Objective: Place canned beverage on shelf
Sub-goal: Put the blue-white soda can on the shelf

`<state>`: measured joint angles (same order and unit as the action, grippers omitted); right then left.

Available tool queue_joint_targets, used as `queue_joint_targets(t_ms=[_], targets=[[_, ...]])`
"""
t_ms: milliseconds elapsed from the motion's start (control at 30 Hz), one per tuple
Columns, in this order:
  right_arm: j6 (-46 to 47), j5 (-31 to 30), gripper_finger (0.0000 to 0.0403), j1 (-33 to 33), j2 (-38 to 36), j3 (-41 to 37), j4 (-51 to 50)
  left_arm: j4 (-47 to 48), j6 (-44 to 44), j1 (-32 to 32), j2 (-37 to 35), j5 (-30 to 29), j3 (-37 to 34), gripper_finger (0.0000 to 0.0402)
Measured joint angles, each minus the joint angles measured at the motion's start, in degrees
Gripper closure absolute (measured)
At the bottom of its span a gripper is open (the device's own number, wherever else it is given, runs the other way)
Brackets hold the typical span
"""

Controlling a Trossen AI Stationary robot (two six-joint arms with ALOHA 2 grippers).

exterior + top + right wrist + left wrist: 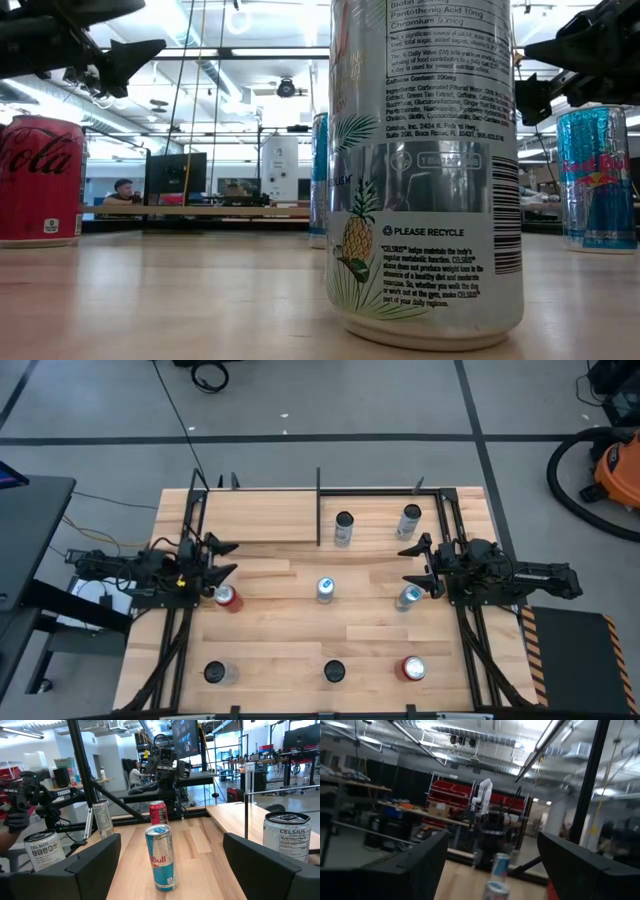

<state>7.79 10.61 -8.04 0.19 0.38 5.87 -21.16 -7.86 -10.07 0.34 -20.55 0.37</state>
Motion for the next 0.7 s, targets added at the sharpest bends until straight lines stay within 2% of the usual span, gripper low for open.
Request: queue_joint_targets(t_ms=[333,533,700], targets=[[0.0,0.0,0.0042,0.0,0.0,0.0,0.0,1.6,3.3,0.0,0.0,0.0,0.0,0.0086],[0.0,0.0,0.0042,0.0,0.0,0.0,0.0,1.2,8.2,0.0,0.0,-0.1,0.0,0.0086],[0.0,0.0,0.0042,0.0,0.0,0.0,0.0,1.3,9.0,0.0,0.0,-5.2,0.0,0.0086]])
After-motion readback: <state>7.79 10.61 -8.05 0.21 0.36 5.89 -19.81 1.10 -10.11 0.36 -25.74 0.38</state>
